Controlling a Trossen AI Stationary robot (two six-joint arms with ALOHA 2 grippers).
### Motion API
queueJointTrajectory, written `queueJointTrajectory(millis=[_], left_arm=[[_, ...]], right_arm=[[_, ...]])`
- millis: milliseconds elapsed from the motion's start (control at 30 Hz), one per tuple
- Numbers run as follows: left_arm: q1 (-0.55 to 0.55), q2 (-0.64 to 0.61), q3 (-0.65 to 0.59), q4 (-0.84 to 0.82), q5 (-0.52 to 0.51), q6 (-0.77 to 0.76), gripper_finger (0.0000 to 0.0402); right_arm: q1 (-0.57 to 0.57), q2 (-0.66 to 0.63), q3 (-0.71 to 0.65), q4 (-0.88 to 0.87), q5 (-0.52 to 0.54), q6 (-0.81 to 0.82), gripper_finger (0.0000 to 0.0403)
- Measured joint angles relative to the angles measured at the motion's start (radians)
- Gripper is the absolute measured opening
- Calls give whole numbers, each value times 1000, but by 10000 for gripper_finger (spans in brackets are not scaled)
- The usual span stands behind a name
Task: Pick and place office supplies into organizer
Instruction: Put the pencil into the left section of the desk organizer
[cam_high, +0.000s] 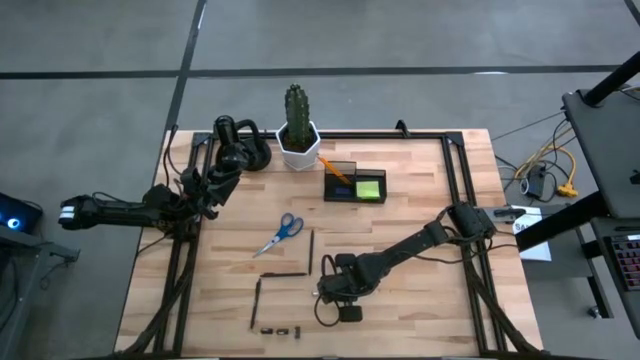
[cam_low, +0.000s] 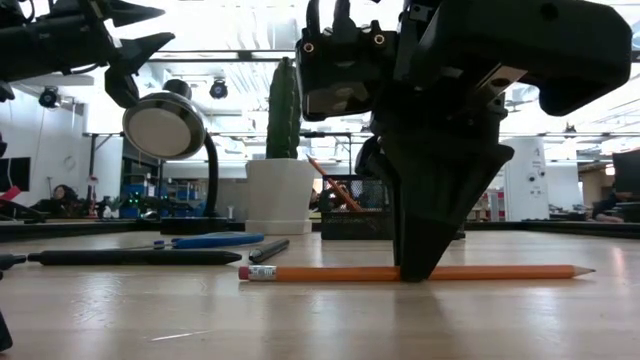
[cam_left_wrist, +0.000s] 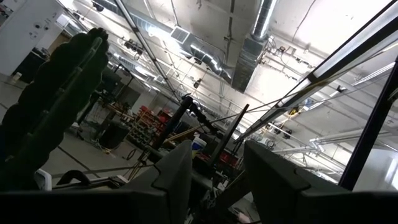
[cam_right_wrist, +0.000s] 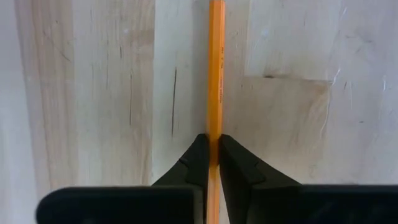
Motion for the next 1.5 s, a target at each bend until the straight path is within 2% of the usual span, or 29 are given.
queueJointTrajectory(millis=[467,1133,1500], left_arm=[[0,0,0,0,0,0,130],[0,0,0,1,0,0,130],[0,-4,0,1,0,0,130]], right_arm=[[-3,-6,23,-27,-19,34,14],[-7,-93,22,-69,-28,64,13],[-36,-222,11,-3,-21,2,13]])
